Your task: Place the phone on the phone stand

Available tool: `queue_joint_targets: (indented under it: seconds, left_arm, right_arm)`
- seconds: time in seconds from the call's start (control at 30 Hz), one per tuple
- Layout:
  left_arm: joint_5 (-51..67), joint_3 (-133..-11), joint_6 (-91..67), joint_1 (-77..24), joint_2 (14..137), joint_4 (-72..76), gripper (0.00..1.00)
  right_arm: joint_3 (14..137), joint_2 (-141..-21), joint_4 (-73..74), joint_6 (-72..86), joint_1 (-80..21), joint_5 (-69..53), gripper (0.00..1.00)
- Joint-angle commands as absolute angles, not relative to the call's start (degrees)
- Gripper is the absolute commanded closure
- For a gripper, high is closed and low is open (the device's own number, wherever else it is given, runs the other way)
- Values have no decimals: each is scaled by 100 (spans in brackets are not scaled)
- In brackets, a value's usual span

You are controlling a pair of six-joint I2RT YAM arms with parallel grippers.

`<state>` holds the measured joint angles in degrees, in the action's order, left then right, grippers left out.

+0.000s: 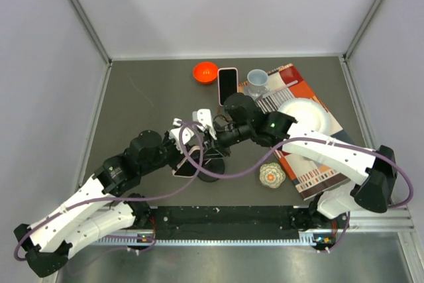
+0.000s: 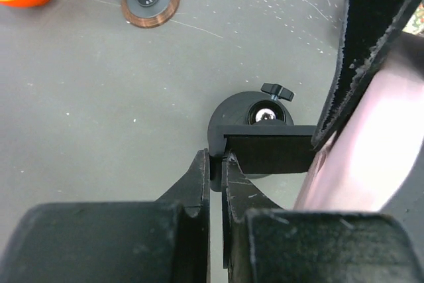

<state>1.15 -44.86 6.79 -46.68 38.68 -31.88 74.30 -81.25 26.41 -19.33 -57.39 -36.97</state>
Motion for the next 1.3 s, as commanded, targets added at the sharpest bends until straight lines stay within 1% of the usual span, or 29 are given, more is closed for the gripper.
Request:
queue_joint_targets:
  seconds: [0.0,0.07,0.17,0.2,0.27,0.37,0.47,0.57,0.63,0.7,0.8,0.87,0.97,1.13,1.27]
  left_arm:
    - [-1738,-4764,484,-4597,3445,-1829,100]
    - [-2404,-4764,396,-4597,3419,-1697,100]
    - [-3187,-4843,141,-4597,3463,-1644,100]
    - [-3408,-4843,19,-4597,3480,-1635,100]
    - [-3594,-4825,9,-4597,3507,-1582,100]
    - [-3550,-4755,9,-4597,3498,-1582,100]
    - [-3464,-4729,114,-4597,3445,-1591,100]
    - [-2841,-4930,62,-4597,3472,-1722,100]
    - [-2533,-5097,-200,-4605,3594,-2108,100]
    - [-2496,-5439,-595,-4605,3691,-2511,100]
    - [-2365,-5826,-1314,-4605,3911,-3268,100]
    - [-2032,-5958,-1555,-4605,4016,-3568,100]
    - [-2179,-6151,-2038,-4605,4139,-3998,100]
    - [-2434,-6424,-2381,-4605,4411,-4368,100]
    - [-2154,-6635,-2487,-4605,4491,-4430,100]
  right_arm:
    - [7506,-8323,4507,-204,-5766,-2192,100]
    - [7515,-8332,4631,313,-5748,-1698,100]
    - [7857,-8551,5421,421,-5774,-1101,100]
    - [7927,-8578,5492,448,-5766,-672,100]
    - [7998,-8569,5642,588,-5687,-440,100]
    - [8279,-8666,6116,589,-5625,252,100]
    - [8490,-8850,6467,563,-5616,465,100]
    - [9034,-9280,6941,510,-5634,816,100]
    - [9535,-9622,7223,588,-5581,984,100]
    - [9886,-9851,7653,668,-5467,1361,100]
    - [10167,-10203,7917,791,-5423,1546,100]
    - [10283,-10475,8033,765,-5388,1713,100]
    - [10467,-10687,8095,633,-5300,1845,100]
    - [11231,-11153,8516,475,-5291,2118,100]
    - [11312,-11241,8508,378,-5203,2048,100]
